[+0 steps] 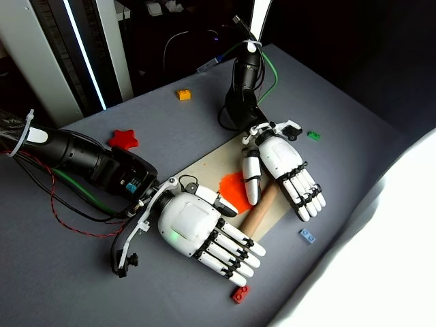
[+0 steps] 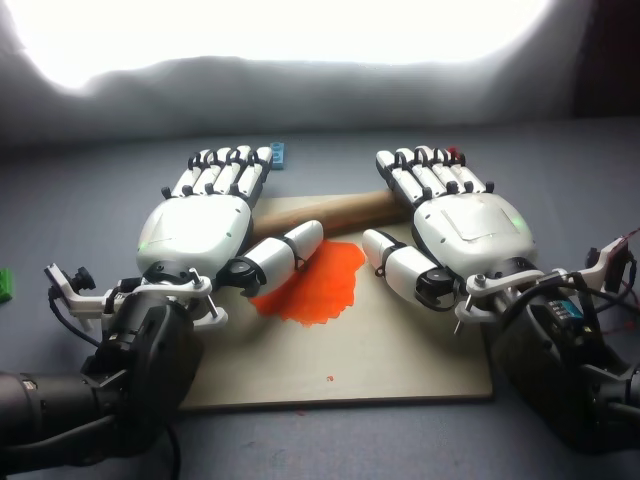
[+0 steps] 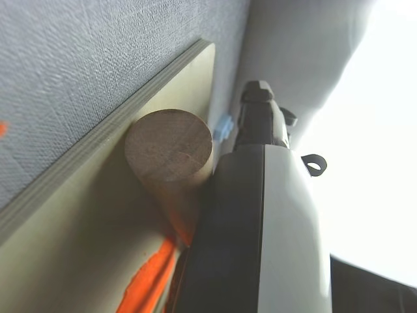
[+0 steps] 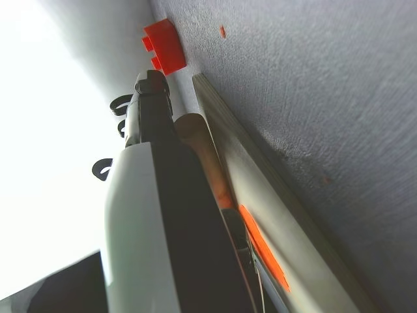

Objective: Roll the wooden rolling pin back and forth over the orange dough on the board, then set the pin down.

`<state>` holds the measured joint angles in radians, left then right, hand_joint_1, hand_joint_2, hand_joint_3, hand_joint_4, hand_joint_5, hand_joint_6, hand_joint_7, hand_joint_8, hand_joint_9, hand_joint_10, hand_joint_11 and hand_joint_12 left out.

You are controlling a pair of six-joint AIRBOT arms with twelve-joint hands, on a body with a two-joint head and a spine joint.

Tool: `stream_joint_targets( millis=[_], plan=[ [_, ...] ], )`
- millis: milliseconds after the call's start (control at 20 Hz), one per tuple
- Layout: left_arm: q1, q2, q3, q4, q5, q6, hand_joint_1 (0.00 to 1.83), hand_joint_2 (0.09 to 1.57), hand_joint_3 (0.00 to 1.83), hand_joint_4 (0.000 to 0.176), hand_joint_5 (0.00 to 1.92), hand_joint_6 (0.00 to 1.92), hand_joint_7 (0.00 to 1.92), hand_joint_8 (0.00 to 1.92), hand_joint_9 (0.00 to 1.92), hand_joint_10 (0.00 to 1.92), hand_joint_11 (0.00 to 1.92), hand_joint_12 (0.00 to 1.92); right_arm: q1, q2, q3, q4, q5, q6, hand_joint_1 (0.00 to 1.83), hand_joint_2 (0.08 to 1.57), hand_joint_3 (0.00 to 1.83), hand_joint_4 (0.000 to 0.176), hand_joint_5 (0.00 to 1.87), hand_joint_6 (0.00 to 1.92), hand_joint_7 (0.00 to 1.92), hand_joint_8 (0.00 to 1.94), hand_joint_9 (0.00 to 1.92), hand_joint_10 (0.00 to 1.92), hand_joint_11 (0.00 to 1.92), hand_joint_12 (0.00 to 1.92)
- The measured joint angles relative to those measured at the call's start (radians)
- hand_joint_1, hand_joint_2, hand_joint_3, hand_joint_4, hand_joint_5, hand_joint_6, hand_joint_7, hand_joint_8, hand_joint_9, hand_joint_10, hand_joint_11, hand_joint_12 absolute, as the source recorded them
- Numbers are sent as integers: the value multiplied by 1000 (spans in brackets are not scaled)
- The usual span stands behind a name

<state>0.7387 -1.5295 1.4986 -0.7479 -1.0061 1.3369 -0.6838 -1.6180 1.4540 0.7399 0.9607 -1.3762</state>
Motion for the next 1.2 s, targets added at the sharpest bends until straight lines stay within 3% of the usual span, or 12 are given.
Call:
stream_joint_targets(
  millis=[200,450,1200],
  plan=[
    [0,0,0,-5,0,-12,0,1330,0,0,0,0,0,0,0,0,0,0,0,5,1,-13,-8,14,0,1436,1,0,12,5,0,0,0,0,0,0],
    [-4,1,-6,-16,6,-22,0,1330,0,0,0,0,0,0,0,0,0,0,0,-3,-2,-128,-33,42,0,1428,0,0,4,2,0,0,0,0,0,0],
    [-6,26,-51,-42,21,-8,0,1324,0,0,0,0,0,0,0,0,0,0,8,-2,20,-143,-56,106,0,1426,0,0,0,0,0,0,0,0,0,0]
  ],
)
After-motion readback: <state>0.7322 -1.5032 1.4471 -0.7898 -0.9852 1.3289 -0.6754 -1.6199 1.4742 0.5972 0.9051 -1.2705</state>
